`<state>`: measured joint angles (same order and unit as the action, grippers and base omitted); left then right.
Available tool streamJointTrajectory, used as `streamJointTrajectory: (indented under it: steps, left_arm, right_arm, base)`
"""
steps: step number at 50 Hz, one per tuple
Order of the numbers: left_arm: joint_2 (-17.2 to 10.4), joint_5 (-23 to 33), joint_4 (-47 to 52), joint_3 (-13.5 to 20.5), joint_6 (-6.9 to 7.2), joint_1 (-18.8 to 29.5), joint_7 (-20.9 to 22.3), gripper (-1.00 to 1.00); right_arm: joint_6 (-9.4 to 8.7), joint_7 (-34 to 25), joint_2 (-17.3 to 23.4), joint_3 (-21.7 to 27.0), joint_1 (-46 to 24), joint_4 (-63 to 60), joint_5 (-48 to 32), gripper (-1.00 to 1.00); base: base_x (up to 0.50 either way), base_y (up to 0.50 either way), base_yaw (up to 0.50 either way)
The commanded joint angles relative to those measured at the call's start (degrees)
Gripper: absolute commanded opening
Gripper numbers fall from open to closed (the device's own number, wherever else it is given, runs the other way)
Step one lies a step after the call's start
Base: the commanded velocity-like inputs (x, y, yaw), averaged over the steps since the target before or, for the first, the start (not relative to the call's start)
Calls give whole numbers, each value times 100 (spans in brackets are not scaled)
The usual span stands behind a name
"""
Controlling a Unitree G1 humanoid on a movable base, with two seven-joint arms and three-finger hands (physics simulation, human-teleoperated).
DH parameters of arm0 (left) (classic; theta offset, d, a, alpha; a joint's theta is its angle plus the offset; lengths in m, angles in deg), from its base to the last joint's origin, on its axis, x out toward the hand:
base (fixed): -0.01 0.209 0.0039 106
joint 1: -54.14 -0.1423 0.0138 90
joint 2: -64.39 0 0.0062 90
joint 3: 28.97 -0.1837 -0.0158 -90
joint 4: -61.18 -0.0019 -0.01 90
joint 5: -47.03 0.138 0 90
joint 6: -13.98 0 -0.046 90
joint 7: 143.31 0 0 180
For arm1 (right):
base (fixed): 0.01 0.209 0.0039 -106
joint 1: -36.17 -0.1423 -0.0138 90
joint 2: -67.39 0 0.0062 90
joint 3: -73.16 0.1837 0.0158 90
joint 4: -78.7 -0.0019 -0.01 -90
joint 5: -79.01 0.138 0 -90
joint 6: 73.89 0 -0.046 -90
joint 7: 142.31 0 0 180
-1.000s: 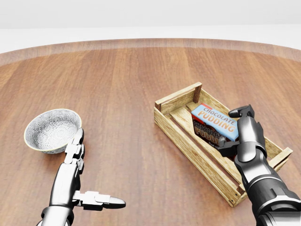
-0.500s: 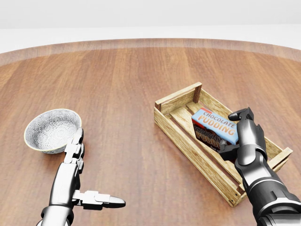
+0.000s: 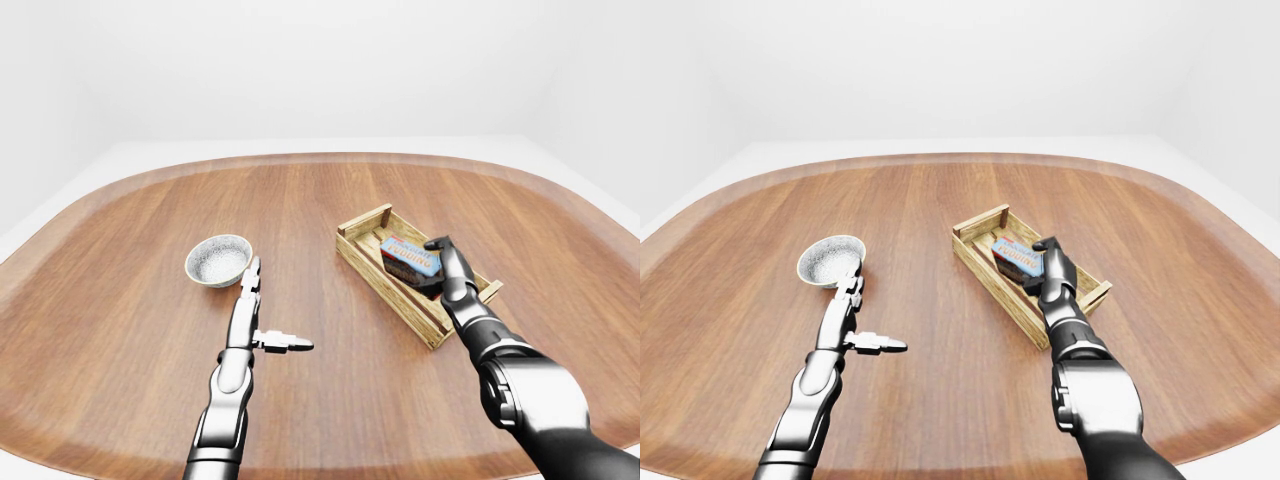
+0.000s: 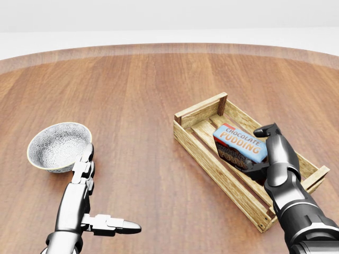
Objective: Pick up the chocolate pudding and put it in the tray.
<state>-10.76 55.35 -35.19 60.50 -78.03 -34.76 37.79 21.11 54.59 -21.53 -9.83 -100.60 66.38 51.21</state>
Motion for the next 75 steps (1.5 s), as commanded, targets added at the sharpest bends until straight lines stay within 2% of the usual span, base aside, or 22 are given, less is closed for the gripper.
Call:
streamJointTrajectory:
  steps: [1,2,10,31,38,51,62,70,75]
  left_arm:
    - [18,-228,151,69,64,-18,68,100]
    - [17,-228,157,68,69,-18,68,100]
    - [11,-231,79,77,20,7,66,100]
    - [14,-224,77,69,11,1,69,100]
    - [10,-230,64,76,9,8,76,100]
    - [15,-214,114,64,54,-6,78,100]
    - [15,-214,98,65,49,-6,74,100]
    - [7,-218,-31,79,-12,31,74,100]
    - [12,-209,31,69,77,34,74,100]
  right_arm:
    - [0,59,5,-13,-5,-23,0,83]
    - [0,62,7,-14,-6,-25,-3,100]
    - [0,69,6,-11,-6,-25,-2,100]
    - [0,157,3,-25,3,-22,-61,100]
    - [0,563,24,-165,-13,-21,-322,100]
    - [0,1306,111,-144,-29,-60,-440,100]
    - [0,1310,199,-255,-46,-106,-728,100]
    - [0,1310,266,-360,11,-161,-908,100]
    - [0,1310,374,-262,-67,-272,-779,100]
  base:
    - [0,0,0]
    - [0,0,0]
    - [0,0,0]
    - [0,0,0]
    - [0,0,0]
    - [0,0,0]
    - [0,0,0]
    - [0,0,0]
    - [0,0,0]
